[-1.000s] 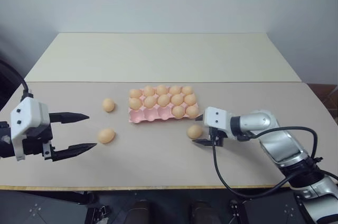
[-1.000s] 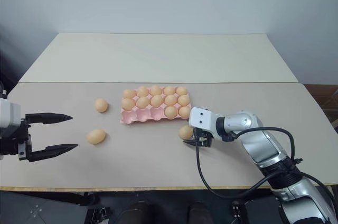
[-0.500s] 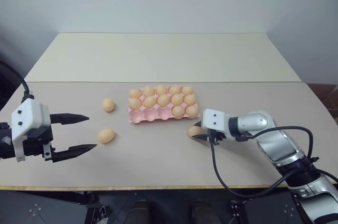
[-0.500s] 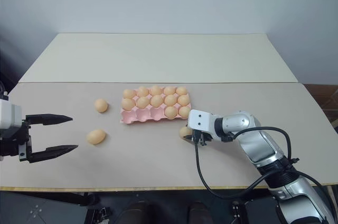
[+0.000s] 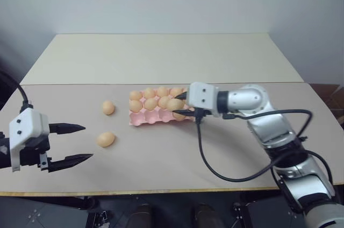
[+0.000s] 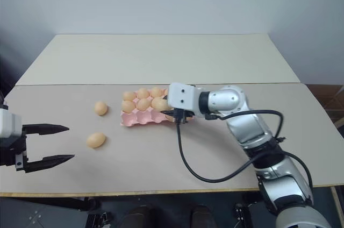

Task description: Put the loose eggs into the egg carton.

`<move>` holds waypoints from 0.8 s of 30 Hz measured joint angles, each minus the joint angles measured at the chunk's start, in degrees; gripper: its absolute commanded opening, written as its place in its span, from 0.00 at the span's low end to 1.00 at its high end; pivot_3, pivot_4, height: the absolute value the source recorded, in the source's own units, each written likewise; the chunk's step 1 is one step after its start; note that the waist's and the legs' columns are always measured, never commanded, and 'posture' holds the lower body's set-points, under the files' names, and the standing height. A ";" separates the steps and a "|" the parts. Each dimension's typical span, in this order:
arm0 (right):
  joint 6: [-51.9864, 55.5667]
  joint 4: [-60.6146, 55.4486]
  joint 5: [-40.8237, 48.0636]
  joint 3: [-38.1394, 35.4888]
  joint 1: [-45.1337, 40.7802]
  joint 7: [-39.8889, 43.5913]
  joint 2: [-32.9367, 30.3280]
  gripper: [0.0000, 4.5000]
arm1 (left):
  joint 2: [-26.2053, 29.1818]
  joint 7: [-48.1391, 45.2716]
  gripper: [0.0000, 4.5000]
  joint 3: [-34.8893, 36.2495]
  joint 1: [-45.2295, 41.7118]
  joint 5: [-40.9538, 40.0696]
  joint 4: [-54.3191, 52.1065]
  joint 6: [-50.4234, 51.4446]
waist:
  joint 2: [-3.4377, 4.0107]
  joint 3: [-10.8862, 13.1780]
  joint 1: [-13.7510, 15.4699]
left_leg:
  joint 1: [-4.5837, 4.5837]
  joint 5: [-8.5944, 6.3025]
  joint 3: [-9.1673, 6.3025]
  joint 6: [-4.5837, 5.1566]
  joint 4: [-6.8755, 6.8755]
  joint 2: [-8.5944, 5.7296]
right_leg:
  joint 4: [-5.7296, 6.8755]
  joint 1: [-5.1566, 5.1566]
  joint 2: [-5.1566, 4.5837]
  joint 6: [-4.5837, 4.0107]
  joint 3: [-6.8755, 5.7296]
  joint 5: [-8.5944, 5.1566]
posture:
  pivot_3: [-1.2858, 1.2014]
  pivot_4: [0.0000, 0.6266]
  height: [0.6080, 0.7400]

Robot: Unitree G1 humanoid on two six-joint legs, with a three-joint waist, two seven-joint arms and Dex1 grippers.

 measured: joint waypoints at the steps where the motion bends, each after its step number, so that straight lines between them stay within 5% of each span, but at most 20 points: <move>1: -1.86 1.93 -1.10 0.87 -0.47 -0.58 0.77 0.43 | -0.02 -0.01 0.91 0.02 0.07 0.09 0.03 -0.02 | 0.00 0.00 0.06 | 0.01 0.00 0.00 0.00 0.00 0.01 | 0.01 0.00 0.01 0.00 -0.01 0.00 | 0.52 0.24 1.00; 7: -10.65 10.19 -6.34 3.12 -2.18 -2.64 2.90 0.43 | -0.42 -0.01 0.91 0.69 0.98 0.34 0.02 -0.35 | 0.00 0.00 -0.13 | 0.00 0.00 0.00 -0.01 -0.01 0.02 | 0.00 -0.02 0.02 0.00 0.00 0.00 | 0.52 0.24 1.00; 15: -16.91 15.30 -9.33 4.02 -2.59 -3.71 5.13 0.95 | -0.60 0.15 0.91 0.76 1.29 0.33 -0.08 -0.92 | 0.00 0.00 -0.84 | 0.00 0.01 -0.01 -0.02 -0.03 0.05 | 0.02 -0.02 0.03 -0.01 0.00 0.00 | 0.52 0.24 1.00; 24: -15.84 10.93 -8.85 2.77 -0.78 -3.28 3.81 0.95 | -0.57 0.23 0.91 0.70 0.82 0.30 0.02 -1.03 | 0.00 0.00 -0.78 | -0.02 0.01 -0.05 -0.02 -0.04 0.08 | 0.00 -0.02 0.00 -0.01 -0.02 0.01 | 0.52 0.24 1.00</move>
